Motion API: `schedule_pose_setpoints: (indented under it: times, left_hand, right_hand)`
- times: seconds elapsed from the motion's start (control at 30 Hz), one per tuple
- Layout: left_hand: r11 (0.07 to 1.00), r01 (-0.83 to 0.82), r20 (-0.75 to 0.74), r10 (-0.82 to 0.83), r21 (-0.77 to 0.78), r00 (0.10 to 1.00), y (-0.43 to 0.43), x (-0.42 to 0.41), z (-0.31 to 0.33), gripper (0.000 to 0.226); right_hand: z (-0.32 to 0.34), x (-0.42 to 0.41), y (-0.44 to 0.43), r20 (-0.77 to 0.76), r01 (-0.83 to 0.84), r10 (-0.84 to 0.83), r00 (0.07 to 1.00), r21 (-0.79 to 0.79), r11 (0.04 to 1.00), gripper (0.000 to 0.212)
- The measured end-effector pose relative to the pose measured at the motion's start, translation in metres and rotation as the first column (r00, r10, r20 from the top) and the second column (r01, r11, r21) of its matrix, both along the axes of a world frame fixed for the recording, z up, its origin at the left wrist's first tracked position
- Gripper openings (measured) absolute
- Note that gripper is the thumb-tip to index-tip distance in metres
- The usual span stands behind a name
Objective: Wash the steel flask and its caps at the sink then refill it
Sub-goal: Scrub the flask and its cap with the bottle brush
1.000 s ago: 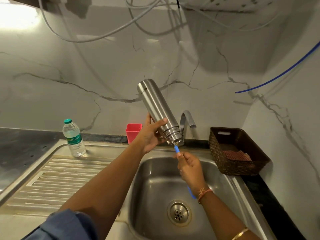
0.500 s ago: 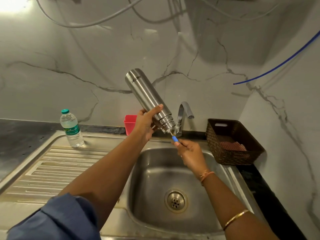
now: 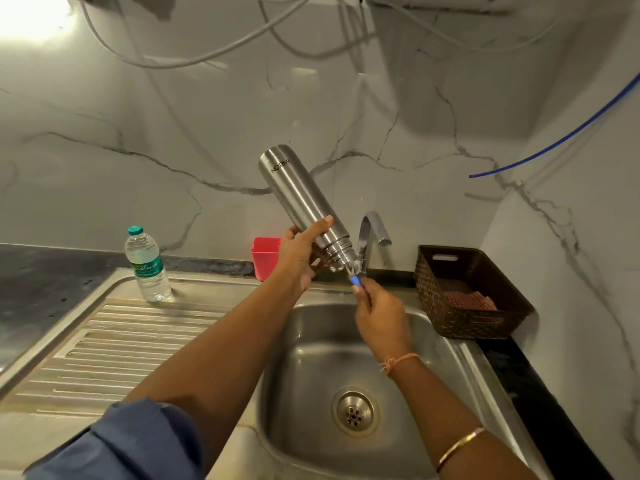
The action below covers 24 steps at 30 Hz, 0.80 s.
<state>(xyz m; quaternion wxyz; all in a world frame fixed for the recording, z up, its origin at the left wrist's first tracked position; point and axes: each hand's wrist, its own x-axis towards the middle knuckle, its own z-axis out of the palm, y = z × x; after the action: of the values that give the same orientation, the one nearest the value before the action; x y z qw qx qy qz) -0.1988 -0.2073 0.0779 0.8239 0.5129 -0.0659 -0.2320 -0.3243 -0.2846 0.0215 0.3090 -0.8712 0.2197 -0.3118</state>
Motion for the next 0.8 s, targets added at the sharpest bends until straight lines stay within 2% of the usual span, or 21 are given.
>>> schedule_pose_setpoints:
  times: [0.03,0.07,0.13,0.2,0.23,0.27,0.3,0.33,0.37,0.4,0.43,0.47,0.5,0.53,0.57,0.6,0.67,0.7,0.73,0.77,0.8]
  left_hand:
    - [1.0,0.002,0.009,-0.002,0.015,1.0,0.001,0.003,0.001,0.042]
    - [1.0,0.002,0.014,-0.002,0.023,1.0,0.002,0.006,0.002,0.039]
    - [1.0,0.003,0.025,-0.004,0.029,1.0,0.004,0.011,0.004,0.036]
    - [0.999,0.022,0.04,-0.023,0.032,0.999,0.004,0.01,0.006,0.033]
    - [0.999,0.032,0.046,-0.033,0.034,0.998,0.004,0.009,0.007,0.033]
    - [0.999,0.036,0.05,-0.038,0.035,0.998,0.003,0.008,0.007,0.032]
    - [0.999,0.034,0.056,-0.036,0.034,0.998,0.002,0.008,0.006,0.032]
    - [0.999,0.024,0.067,-0.026,0.036,0.997,0.001,0.008,0.005,0.035]
    - [0.999,0.008,0.081,-0.011,0.045,0.997,0.0,0.009,0.005,0.04]
    - [0.998,-0.013,0.09,0.008,0.054,0.996,-0.001,0.009,0.004,0.047]
    - [0.998,-0.034,0.094,0.029,0.059,0.995,-0.002,0.01,0.003,0.054]
    - [0.997,-0.048,0.087,0.042,0.06,0.995,-0.004,0.011,0.002,0.057]
    - [0.997,-0.053,0.071,0.049,0.055,0.996,-0.005,0.011,0.002,0.056]
    - [0.997,-0.053,0.054,0.05,0.047,0.997,-0.007,0.012,0.003,0.051]
    - [0.998,-0.048,0.041,0.047,0.043,0.998,-0.008,0.012,0.005,0.045]
    - [0.998,-0.044,0.028,0.043,0.039,0.999,-0.008,0.012,0.007,0.042]
    - [0.999,-0.037,-0.003,0.037,0.028,0.999,-0.006,0.016,0.009,0.043]
    - [0.999,-0.031,-0.016,0.031,0.016,0.999,-0.005,0.019,0.009,0.042]
    - [1.0,-0.021,-0.022,0.021,0.002,1.0,-0.004,0.021,0.009,0.041]
    - [1.0,-0.008,-0.025,0.008,-0.011,1.0,-0.003,0.022,0.008,0.04]
    - [1.0,0.004,-0.023,-0.004,-0.019,1.0,-0.003,0.022,0.006,0.039]
  right_hand:
    - [0.002,0.001,-0.003,0.029,-0.101,0.097,0.995,0.205,0.973,0.025]
    - [0.003,0.0,-0.006,0.081,-0.205,0.188,0.979,0.429,0.88,0.023]
    - [0.005,-0.004,-0.015,0.178,-0.335,0.305,0.936,0.716,0.612,0.023]
    - [0.003,-0.01,-0.022,0.232,-0.389,0.381,0.895,0.823,0.413,0.026]
    - [0.001,-0.011,-0.023,0.252,-0.4,0.398,0.882,0.847,0.35,0.026]
    - [0.001,-0.012,-0.023,0.264,-0.406,0.405,0.875,0.856,0.319,0.026]
    - [0.0,-0.012,-0.021,0.249,-0.396,0.398,0.883,0.85,0.347,0.025]
    - [-0.001,-0.011,-0.017,0.202,-0.375,0.382,0.902,0.805,0.46,0.024]
    - [-0.002,-0.01,-0.012,0.116,-0.315,0.331,0.936,0.693,0.648,0.021]
    - [-0.003,-0.009,-0.008,0.011,-0.209,0.233,0.972,0.484,0.849,0.02]
    - [-0.007,-0.007,-0.006,-0.092,-0.078,0.095,0.991,0.178,0.981,0.021]
    - [-0.01,-0.005,-0.004,-0.138,0.058,-0.074,0.988,-0.12,0.991,0.023]
    - [-0.014,-0.004,-0.004,-0.097,0.158,-0.197,0.975,-0.312,0.937,0.024]
    - [-0.017,-0.004,-0.005,-0.007,0.21,-0.231,0.973,-0.398,0.893,0.025]
    - [-0.019,-0.003,-0.005,0.059,0.219,-0.214,0.975,-0.405,0.888,0.028]
    - [-0.017,-0.002,-0.003,0.079,0.155,-0.137,0.987,-0.308,0.939,0.029]
    - [-0.015,-0.001,-0.007,0.15,-0.048,0.039,0.988,0.059,0.997,0.028]
    - [-0.014,-0.003,-0.011,0.181,-0.165,0.116,0.977,0.289,0.943,0.026]
    - [-0.013,-0.006,-0.017,0.212,-0.266,0.181,0.96,0.499,0.825,0.025]
    - [-0.012,-0.01,-0.022,0.239,-0.338,0.239,0.941,0.646,0.685,0.025]
    - [-0.012,-0.012,-0.025,0.256,-0.371,0.273,0.927,0.72,0.586,0.025]
